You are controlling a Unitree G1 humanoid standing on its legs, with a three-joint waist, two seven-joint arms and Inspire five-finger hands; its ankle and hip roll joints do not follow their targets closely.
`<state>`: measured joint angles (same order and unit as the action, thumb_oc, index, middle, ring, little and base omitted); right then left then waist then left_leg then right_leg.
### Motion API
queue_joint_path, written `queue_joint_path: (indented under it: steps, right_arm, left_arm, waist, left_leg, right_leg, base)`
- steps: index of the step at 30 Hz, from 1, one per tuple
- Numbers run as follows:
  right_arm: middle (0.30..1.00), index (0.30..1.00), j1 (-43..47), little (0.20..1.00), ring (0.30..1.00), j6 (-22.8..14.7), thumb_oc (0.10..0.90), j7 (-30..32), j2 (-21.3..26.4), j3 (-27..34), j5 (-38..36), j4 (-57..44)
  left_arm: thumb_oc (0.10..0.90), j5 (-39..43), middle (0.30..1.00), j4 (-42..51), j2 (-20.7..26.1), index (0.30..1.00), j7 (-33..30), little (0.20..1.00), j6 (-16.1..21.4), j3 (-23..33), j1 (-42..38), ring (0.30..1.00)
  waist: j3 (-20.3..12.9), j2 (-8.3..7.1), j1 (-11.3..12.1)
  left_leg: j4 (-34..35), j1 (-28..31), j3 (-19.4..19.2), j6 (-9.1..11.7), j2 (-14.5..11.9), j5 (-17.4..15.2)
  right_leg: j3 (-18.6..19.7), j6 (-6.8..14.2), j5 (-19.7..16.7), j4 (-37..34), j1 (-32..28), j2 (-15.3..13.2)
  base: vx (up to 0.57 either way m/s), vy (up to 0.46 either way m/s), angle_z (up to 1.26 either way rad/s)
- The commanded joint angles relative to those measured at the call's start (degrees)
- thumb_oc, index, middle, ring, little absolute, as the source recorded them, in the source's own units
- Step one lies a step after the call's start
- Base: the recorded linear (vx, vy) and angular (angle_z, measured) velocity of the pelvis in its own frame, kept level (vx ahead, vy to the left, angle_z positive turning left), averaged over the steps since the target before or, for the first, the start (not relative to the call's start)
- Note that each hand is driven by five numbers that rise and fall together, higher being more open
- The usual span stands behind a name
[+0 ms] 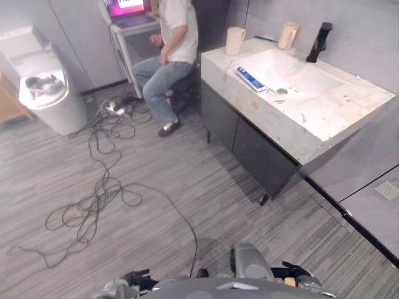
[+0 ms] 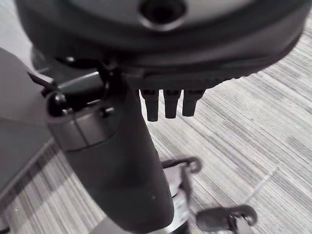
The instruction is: Organize the bathroom.
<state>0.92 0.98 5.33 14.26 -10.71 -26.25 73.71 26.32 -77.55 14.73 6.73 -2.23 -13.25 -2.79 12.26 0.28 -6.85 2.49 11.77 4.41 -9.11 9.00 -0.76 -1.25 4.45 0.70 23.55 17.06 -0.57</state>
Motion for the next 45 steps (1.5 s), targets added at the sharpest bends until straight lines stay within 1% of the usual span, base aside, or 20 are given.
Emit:
queue_joint_path:
  steps: [1,5,7,10,13,14,17,20,23,28,31,34,35,37,38,39,40,41,43,45]
  right_arm:
    - [0.9,0.9,-0.28,0.9,0.9,-0.48,0.8,0.45,4.1,0.79,-1.63,1.39]
    - [0.9,0.9,-0.39,0.9,0.9,1.4,0.8,-0.07,4.68,0.57,0.9,1.82]
    - [0.9,0.9,-1.3,0.9,0.9,2.25,0.8,-0.2,5.09,0.54,2.22,2.09]
    - [0.9,0.9,-1.5,0.9,0.9,2.02,0.8,-0.32,4.88,0.96,0.84,2.06]
    - [0.9,0.9,-1.11,0.9,0.9,1.89,0.8,0.54,4.43,0.3,-0.2,1.19]
    - [0.9,0.9,-1.11,0.9,0.9,1.89,0.8,0.54,4.43,0.3,-0.2,1.19]
    - [0.9,0.9,-0.51,0.9,0.9,1.75,0.8,-0.14,4.56,0.63,1.09,0.38]
    - [0.9,0.9,1.38,0.9,0.9,0.29,0.8,0.18,3.63,0.01,2.05,2.01]
    - [0.9,0.9,3.04,0.9,0.9,0.85,0.8,-0.72,4.14,-0.79,2.39,2.69]
    - [0.9,0.9,2.46,0.9,0.9,1.45,0.8,-1.47,4.73,-0.1,3.99,2.54]
    - [0.9,0.9,1.12,0.9,0.9,-1.03,0.8,-0.73,3.7,1.74,6.58,2.66]
    - [0.9,0.9,1.26,0.9,0.9,-2.04,0.8,-1.03,2.93,1.79,5.09,2.63]
    - [0.9,0.9,1.43,0.9,0.9,-2.44,0.8,-1.72,2.5,2.11,5.72,2.12]
    - [0.9,0.9,1.64,0.9,0.9,-2.87,0.8,-2.34,1.98,1.64,6.35,1.7]
    - [0.9,0.9,1.92,0.9,0.9,-2.95,0.8,-2.5,1.14,0.86,7.51,1.18]
    - [0.9,0.9,1.91,0.9,0.9,-2.94,0.8,-2.5,1.13,0.86,7.51,1.17]
    - [0.9,0.9,2.05,0.9,0.9,-3.28,0.8,-2.87,0.62,0.38,8.34,0.94]
    - [0.9,0.9,2.06,0.9,0.9,-3.32,0.8,-2.91,0.59,0.36,8.43,0.94]
    - [0.9,0.9,2.33,0.9,0.9,-4.3,0.8,-3.16,-0.18,-0.29,8.02,0.9]
    - [0.9,0.9,1.99,0.9,0.9,-4.98,0.8,-3.14,-0.25,-0.32,6.08,1.07]
  left_arm:
    - [0.8,-0.62,0.9,3.71,-1.65,0.9,0.36,0.9,3.59,0.3,-4.19,0.9]
    - [0.8,0.43,0.9,4.87,-1.77,0.9,0.07,0.9,3.33,0.37,-5.63,0.9]
    - [0.8,1.02,0.9,5.36,-2.24,0.9,1.4,0.9,1.37,0.44,-7.14,0.9]
    - [0.8,-3.04,0.9,5.2,-2.98,0.9,1.61,0.9,1.71,-0.13,-7.67,0.9]
    - [0.8,-3.51,0.9,4.62,-3.23,0.9,0.48,0.9,0.85,-0.3,-7.83,0.9]
    - [0.8,-3.51,0.9,4.62,-3.23,0.9,0.48,0.9,0.85,-0.3,-7.83,0.9]
    - [0.8,-4.0,0.9,4.56,-3.02,0.9,-0.28,0.9,0.47,0.33,-7.66,0.9]
    - [0.8,-2.06,0.9,4.34,-1.34,0.9,-1.4,0.9,1.46,1.04,-5.55,0.9]
    - [0.8,-0.38,0.9,4.11,-0.55,0.9,-0.3,0.9,1.22,1.63,-3.2,0.9]
    - [0.8,-2.07,0.9,3.09,-0.36,0.9,0.81,0.9,1.19,4.19,-1.03,0.9]
    - [0.8,-0.65,0.9,1.54,0.48,0.9,1.56,0.9,0.3,3.32,0.32,0.9]
    - [0.8,-1.4,0.9,0.85,0.55,0.9,1.83,0.9,0.49,2.83,0.94,0.9]
    - [0.8,-0.69,0.9,0.32,0.8,0.9,1.42,0.9,0.39,2.82,1.45,0.9]
    - [0.8,-1.79,0.9,-0.19,0.96,0.9,1.07,0.9,1.1,3.38,1.7,0.9]
    - [0.8,-0.29,0.9,-0.28,1.05,0.9,1.08,0.9,1.76,4.19,1.89,0.9]
    - [0.8,-0.29,0.9,-0.28,1.06,0.9,1.08,0.9,1.77,4.19,1.89,0.9]
    - [0.8,0.34,0.9,-0.04,1.07,0.9,0.46,0.9,2.23,4.88,2.26,0.9]
    - [0.8,0.54,0.9,-0.03,1.07,0.9,0.32,0.9,2.25,4.91,2.28,0.9]
    - [0.8,0.41,0.9,0.29,0.99,0.9,0.07,0.9,4.4,5.74,3.52,0.9]
    - [0.8,-0.63,0.9,0.44,1.17,0.9,0.11,0.9,5.08,5.75,3.71,0.9]
  waist:
    - [-2.1,-3.59,-2.03]
    - [-1.79,-4.3,-2.59]
    - [-4.26,-3.81,-3.76]
    - [-5.88,-2.8,-4.93]
    - [-6.85,-3.31,-5.22]
    - [-6.85,-3.31,-5.22]
    - [-6.36,-5.23,-4.11]
    - [-6.04,-5.42,-2.19]
    - [-6.4,-3.98,0.58]
    - [-6.87,-2.82,0.94]
    - [-7.04,0.73,-0.88]
    - [-6.88,1.83,-0.98]
    - [-6.92,2.13,-0.54]
    - [-6.96,2.05,0.09]
    - [-7.25,1.64,1.23]
    - [-7.2,1.62,1.27]
    - [-7.28,1.33,2.46]
    - [-7.4,1.34,2.59]
    - [-7.22,0.67,4.74]
    - [-7.42,0.31,4.87]
  left_leg:
    - [-5.86,-1.42,-3.82,5.23,0.77,-7.6]
    - [-7.07,0.55,-3.82,4.66,2.48,-9.91]
    - [-7.65,2.23,-2.67,4.81,3.0,-11.68]
    - [-15.2,2.13,-7.42,8.13,-0.15,-7.18]
    - [-33.48,-6.17,-9.95,12.99,-4.45,4.85]
    - [-33.48,-6.17,-9.95,12.99,-4.45,4.85]
    - [-42.96,-18.8,-11.35,11.74,-8.54,4.03]
    - [-22.93,-18.03,-9.39,7.81,-12.36,0.53]
    - [-2.67,-18.15,0.57,9.31,-12.95,5.69]
    - [2.51,-18.12,3.39,10.13,-14.46,6.84]
    - [2.07,-13.23,-0.54,9.97,-14.26,5.41]
    - [2.35,-11.33,-2.28,9.35,-13.27,4.53]
    - [2.51,-9.98,-4.63,8.88,-12.88,3.63]
    - [2.51,-9.26,-7.44,8.68,-12.79,2.94]
    - [2.51,-8.78,-11.5,8.72,-12.86,2.37]
    - [2.51,-8.7,-11.55,8.72,-12.85,2.34]
    - [2.51,-8.17,-15.37,8.8,-13.13,1.9]
    - [2.51,-8.27,-15.64,8.81,-13.18,1.9]
    - [2.46,-6.75,-21.15,9.31,-13.7,0.82]
    - [2.31,-6.81,-21.19,9.2,-13.67,0.61]
  right_leg:
    - [-3.47,2.44,-14.71,-19.44,-2.38,1.74]
    - [-5.11,2.13,-15.17,-21.21,-2.29,3.25]
    - [-3.77,-0.43,-12.53,-21.16,-4.69,4.36]
    - [-3.59,-2.38,-10.28,-22.24,-7.91,4.29]
    - [-0.16,-4.7,-7.88,-23.34,-12.09,3.76]
    - [-0.16,-4.7,-7.88,-23.34,-12.09,3.76]
    - [2.54,-5.55,-7.32,-24.15,-15.69,2.53]
    - [8.35,-4.89,-3.79,-23.66,-18.86,2.8]
    - [13.4,-3.84,-2.19,-24.08,-19.96,4.28]
    - [16.86,-2.78,-0.81,-23.55,-20.92,4.03]
    - [14.3,0.12,0.05,-19.31,-18.24,-0.32]
    - [11.74,0.68,-0.49,-17.19,-16.31,-1.65]
    - [7.72,1.01,-0.43,-16.6,-15.6,-3.14]
    - [4.04,1.46,-0.34,-16.7,-15.61,-4.35]
    - [-1.52,2.3,-0.66,-17.3,-15.59,-5.94]
    - [-1.47,2.31,-0.65,-17.3,-15.65,-5.95]
    - [-7.1,2.76,-0.68,-17.47,-15.86,-7.46]
    - [-7.33,2.75,-0.75,-17.51,-15.73,-7.5]
    - [-15.14,3.55,-0.15,-17.25,-16.43,-9.65]
    - [-13.96,3.26,-0.04,-18.67,-16.77,-9.03]
  base:
    - [0.29,0.151,0.55]
    - [0.29,0.141,0.09]
    - [0.43,0.176,0.08]
    - [0.21,0.053,0.46]
    - [0.23,-0.006,0.28]
    - [0.17,-0.013,-0.05]
    - [0.15,0.001,-0.4]
    - [0.28,0.208,-1.13]
    - [0.3,0.214,-1.59]
    - [0.27,0.219,-1.19]
    - [0.28,0.493,-1.2]
    - [0.18,0.312,-0.98]
    - [0.11,0.182,-0.52]
    - [0.1,0.134,-0.84]
    - [0.06,0.073,-1.2]
    - [0.04,0.048,-1.25]
    - [0.01,0.023,-1.37]
    - [0.02,0.032,-1.4]
    - [0.07,0.025,-1.32]
    - [0.06,-0.002,-1.1]
